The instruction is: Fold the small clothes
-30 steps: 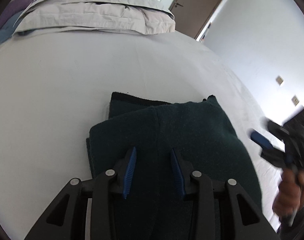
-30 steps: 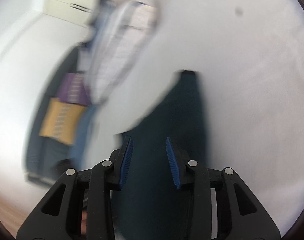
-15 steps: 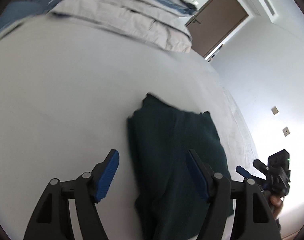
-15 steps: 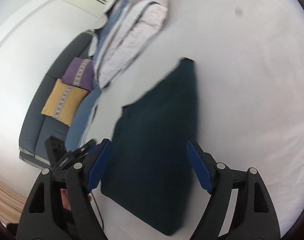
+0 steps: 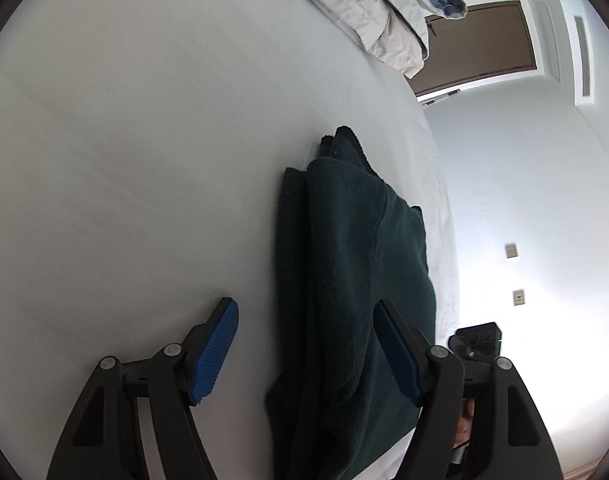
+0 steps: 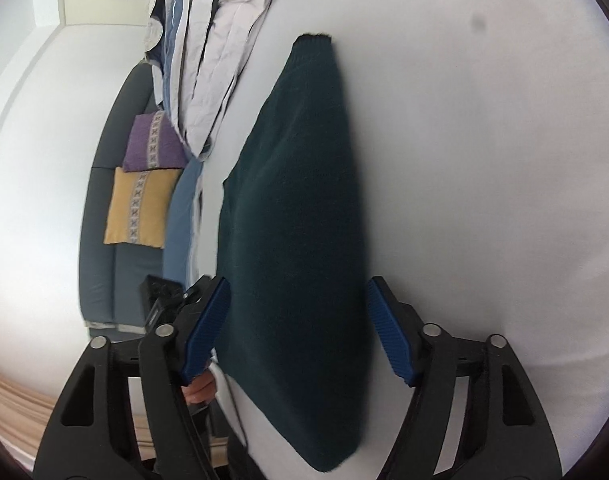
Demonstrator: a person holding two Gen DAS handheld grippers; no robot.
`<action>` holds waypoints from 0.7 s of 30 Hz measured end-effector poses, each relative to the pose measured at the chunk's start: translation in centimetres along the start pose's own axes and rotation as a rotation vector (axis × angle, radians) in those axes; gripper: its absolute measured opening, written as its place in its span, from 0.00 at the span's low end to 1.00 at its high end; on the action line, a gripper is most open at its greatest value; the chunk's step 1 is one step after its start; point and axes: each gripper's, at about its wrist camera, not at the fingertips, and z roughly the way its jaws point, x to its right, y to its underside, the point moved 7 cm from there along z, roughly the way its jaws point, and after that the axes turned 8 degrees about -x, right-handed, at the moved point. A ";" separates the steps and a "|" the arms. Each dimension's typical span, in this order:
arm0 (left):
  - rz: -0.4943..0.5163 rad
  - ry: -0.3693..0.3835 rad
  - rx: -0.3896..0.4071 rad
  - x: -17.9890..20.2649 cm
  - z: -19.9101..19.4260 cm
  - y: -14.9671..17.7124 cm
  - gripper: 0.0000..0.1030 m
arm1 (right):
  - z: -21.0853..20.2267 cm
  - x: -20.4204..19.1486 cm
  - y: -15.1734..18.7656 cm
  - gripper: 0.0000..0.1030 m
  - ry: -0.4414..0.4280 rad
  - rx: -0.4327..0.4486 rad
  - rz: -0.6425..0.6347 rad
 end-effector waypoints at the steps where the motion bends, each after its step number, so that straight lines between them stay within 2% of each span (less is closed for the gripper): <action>1: 0.002 0.009 -0.013 0.4 0.4 -0.1 0.70 | 0.2 0.0 -0.1 0.65 -0.005 -0.001 0.003; 6: -0.027 0.094 -0.067 1.5 2.7 -1.0 0.70 | 0.8 0.1 -0.4 0.64 -0.022 -0.015 0.008; 8: -0.047 0.121 -0.070 1.7 3.2 -1.6 0.67 | 1.2 0.1 -0.7 0.61 -0.004 -0.025 0.006; 10: -0.042 0.092 -0.072 1.8 3.6 -1.7 0.49 | 1.6 0.1 -0.7 0.54 0.040 -0.033 -0.001; 12: -0.017 0.043 -0.074 1.8 4.0 -1.4 0.37 | 1.9 -0.2 -0.7 0.51 0.057 -0.028 -0.014; 13: -0.016 0.048 -0.072 1.8 4.1 -1.2 0.32 | 1.8 -0.2 -0.6 0.48 0.065 -0.024 -0.021; 17: -0.028 0.061 -0.057 2.0 3.6 -0.5 0.25 | 1.1 -0.9 0.2 0.37 0.092 0.004 -0.042; 19: -0.010 0.038 -0.049 3.2 2.9 0.3 0.24 | 0.4 -2.1 0.7 0.36 0.114 0.020 -0.071; 21: 0.014 0.047 -0.044 4.7 2.0 1.2 0.24 | -0.5 -3.7 1.7 0.35 0.121 0.035 -0.105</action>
